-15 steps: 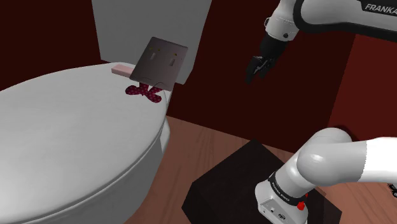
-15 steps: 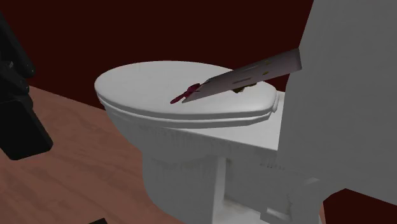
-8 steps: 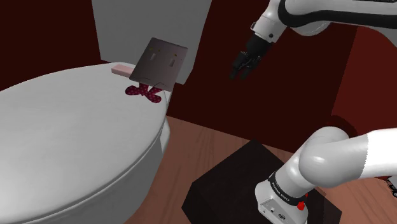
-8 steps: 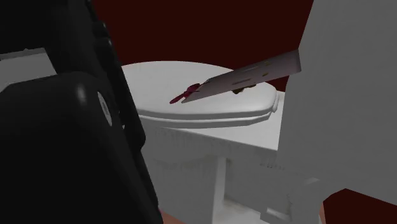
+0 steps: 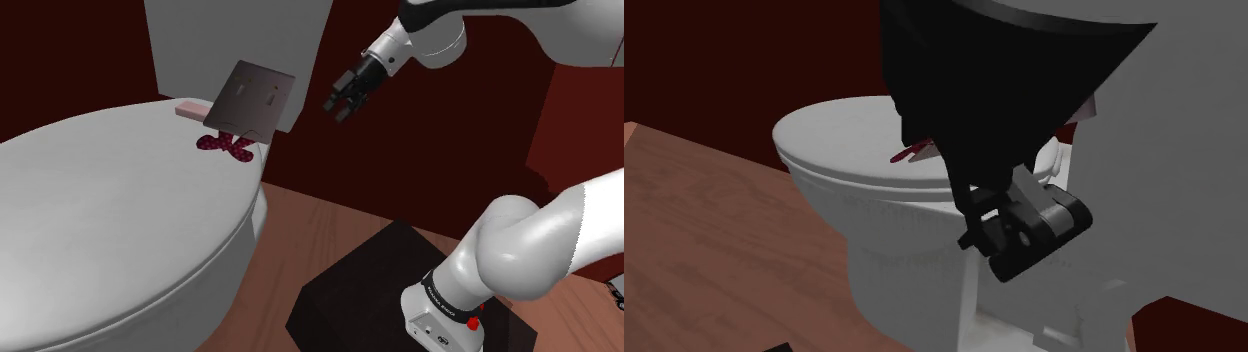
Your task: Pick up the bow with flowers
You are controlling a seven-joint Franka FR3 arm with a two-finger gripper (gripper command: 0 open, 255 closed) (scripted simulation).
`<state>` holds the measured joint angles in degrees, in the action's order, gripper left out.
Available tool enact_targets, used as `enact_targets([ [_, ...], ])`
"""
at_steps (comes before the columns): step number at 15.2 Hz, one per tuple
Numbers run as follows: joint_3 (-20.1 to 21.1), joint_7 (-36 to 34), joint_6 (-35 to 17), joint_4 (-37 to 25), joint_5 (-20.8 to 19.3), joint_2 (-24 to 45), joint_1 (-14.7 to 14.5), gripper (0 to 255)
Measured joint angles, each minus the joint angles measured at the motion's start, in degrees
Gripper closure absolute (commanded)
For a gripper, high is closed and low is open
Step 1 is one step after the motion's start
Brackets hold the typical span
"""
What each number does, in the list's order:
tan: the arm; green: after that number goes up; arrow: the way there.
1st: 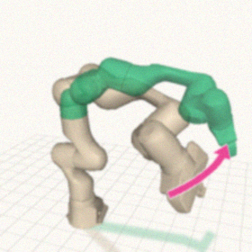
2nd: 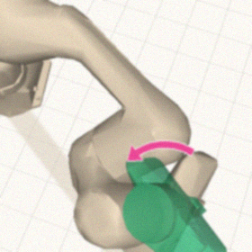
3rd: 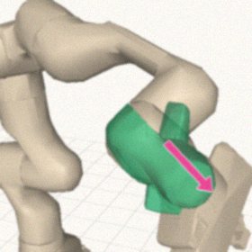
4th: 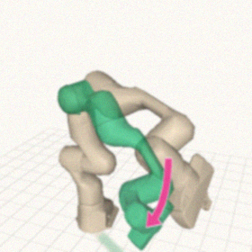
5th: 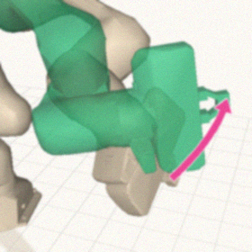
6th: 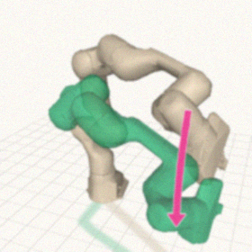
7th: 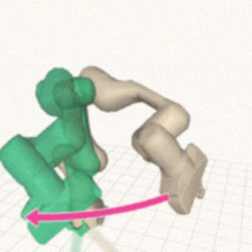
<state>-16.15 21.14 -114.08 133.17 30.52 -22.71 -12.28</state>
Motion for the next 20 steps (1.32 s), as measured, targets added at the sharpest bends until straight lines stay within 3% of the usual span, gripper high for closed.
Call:
enact_targets([
  [5, -5.9, 11.9, 3.0, -7.2, 18.0, 11.1, -5.2, 0],
  [9, -8.8, 20.0, 10.3, -14.4, 32.3, 20.7, -6.3, 0],
  [12, -9.1, 22.4, 12.4, -16.1, 36.4, 23.6, -6.3, 0],
  [18, -9.1, 26.1, 11.9, -14.8, 38.4, 26.1, -6.1, 0],
  [19, -9.1, 26.3, 11.8, -14.6, 38.5, 26.1, -6.1, 255],
  [20, -9.1, 26.4, 11.8, -14.5, 38.5, 26.1, -6.1, 255],
])
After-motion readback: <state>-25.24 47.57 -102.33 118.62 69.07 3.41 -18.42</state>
